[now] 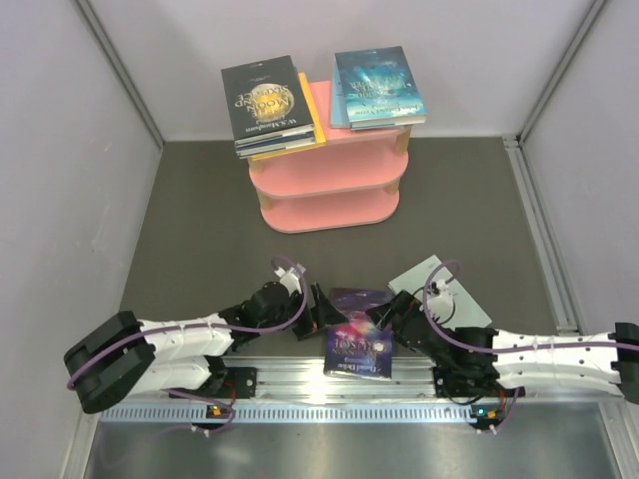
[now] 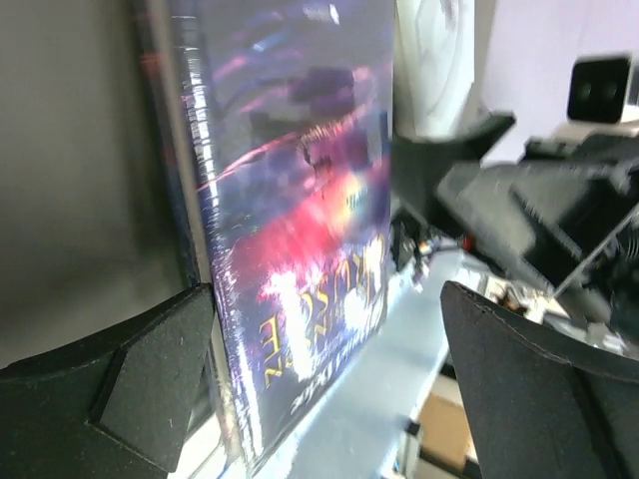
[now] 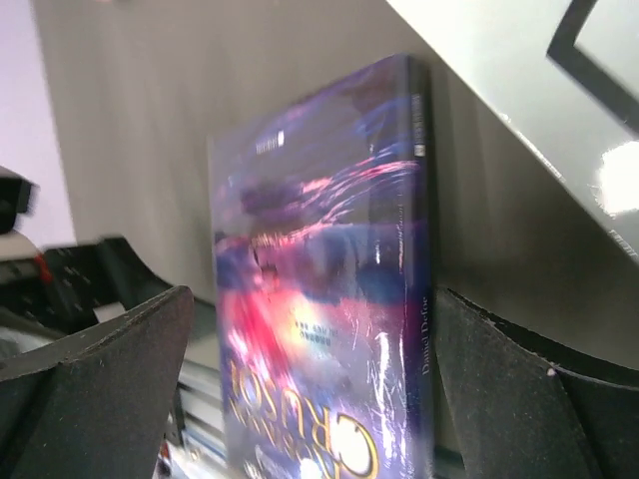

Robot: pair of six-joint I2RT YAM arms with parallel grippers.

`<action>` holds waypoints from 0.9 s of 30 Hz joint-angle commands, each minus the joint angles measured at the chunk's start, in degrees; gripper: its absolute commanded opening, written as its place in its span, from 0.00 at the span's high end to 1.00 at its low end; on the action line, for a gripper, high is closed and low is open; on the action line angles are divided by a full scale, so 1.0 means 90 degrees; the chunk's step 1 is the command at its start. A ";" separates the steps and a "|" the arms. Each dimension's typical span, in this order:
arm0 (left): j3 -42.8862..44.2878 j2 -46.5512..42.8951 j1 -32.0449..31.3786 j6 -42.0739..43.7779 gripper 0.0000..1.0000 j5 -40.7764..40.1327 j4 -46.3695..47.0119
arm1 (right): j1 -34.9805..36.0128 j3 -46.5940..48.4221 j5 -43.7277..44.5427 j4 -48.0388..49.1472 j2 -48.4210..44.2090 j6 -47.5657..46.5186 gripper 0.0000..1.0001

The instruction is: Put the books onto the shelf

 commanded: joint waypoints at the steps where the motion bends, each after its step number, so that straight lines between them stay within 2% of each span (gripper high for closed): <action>1: 0.0260 -0.0328 -0.0101 -0.0363 0.01 0.0834 0.0560 | 0.0053 0.0145 0.0428 0.1634 -0.0269 -0.0085 0.00; 2: 0.0250 -0.0309 -0.0101 -0.0421 0.01 0.0863 0.0657 | 0.0053 -0.0088 0.0399 0.2226 -0.0279 -0.0134 0.00; 5: 0.0124 -0.0221 -0.0111 -0.0577 0.01 0.0893 0.1203 | 0.0053 -0.0276 0.0233 0.3117 -0.0192 -0.0456 0.00; 9: 0.0191 -0.0017 -0.0111 -0.0549 0.01 0.0834 0.1235 | 0.0053 -0.0178 -0.0254 0.3803 0.0033 -0.1002 0.00; 14: 0.0309 0.0325 -0.0111 -0.0509 0.01 0.0854 0.1361 | 0.0053 -0.0353 -0.0782 0.4759 0.0316 -0.1072 0.03; 18: 0.0329 0.0696 -0.0111 -0.0539 0.01 0.0893 0.1586 | 0.0053 -0.0452 -0.1318 0.5395 0.0580 -0.1198 0.20; 22: 0.0328 0.0921 -0.0111 -0.0568 0.01 0.0893 0.1791 | 0.0053 -0.0296 -0.1943 0.5669 0.1193 -0.1413 0.32; 25: 0.0309 0.0999 -0.0111 -0.0587 0.01 0.0893 0.1859 | 0.0102 -0.0276 -0.2277 0.5904 0.1555 -0.1414 0.51; 26: 0.0290 0.1000 -0.0111 -0.0588 0.01 0.0883 0.1860 | 0.0112 -0.0266 -0.2325 0.5817 0.1605 -0.1394 0.62; 27: 0.0280 0.0971 -0.0111 -0.0588 0.01 0.0883 0.1840 | 0.0112 -0.0247 -0.2365 0.5691 0.1625 -0.1346 0.67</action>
